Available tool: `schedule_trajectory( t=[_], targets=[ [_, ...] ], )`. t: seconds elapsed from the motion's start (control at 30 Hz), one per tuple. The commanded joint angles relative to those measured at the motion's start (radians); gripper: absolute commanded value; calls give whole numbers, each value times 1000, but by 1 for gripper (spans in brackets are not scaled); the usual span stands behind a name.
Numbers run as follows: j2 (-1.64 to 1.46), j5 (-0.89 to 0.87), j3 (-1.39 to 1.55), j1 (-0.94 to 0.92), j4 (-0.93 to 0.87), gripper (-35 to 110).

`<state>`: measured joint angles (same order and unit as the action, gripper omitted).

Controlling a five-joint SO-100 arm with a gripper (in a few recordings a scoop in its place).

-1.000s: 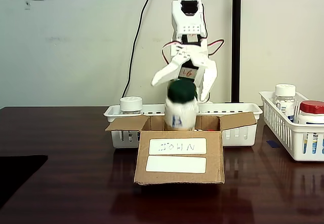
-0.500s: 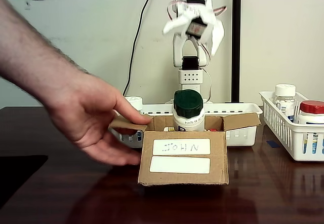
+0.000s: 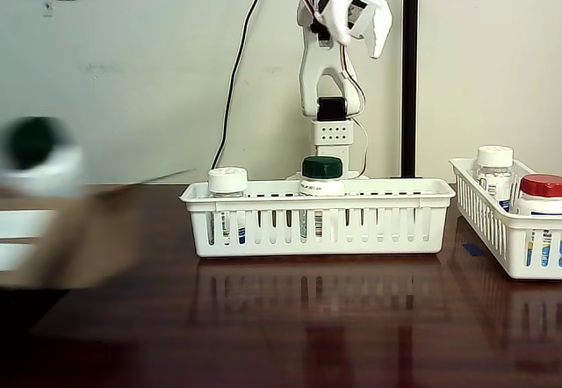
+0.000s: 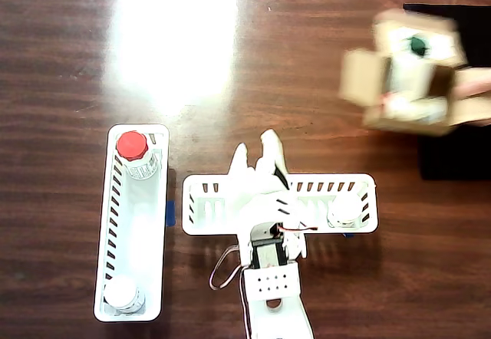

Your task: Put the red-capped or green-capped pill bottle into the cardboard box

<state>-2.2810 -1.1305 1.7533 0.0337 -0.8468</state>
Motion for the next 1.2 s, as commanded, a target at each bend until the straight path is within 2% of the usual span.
schedule_trajectory(
  t=[0.0, 0.13, 0.3, 0.57, 0.7, 1.03, 1.13, 1.17],
  targets=[
    [-143, -12, -44, 29, -107, -6],
    [-302, -44, 66, 3, -225, 3],
    [-541, -94, 319, -28, -284, 1],
    [-911, -249, 804, -112, -183, 0],
    [-1161, -293, 991, -117, -219, 0],
    [-1155, -334, 1207, -91, -146, 0],
    [-1155, -388, 1207, -54, -291, 0],
    [-1149, -357, 1207, -25, -298, 0]
  ],
)
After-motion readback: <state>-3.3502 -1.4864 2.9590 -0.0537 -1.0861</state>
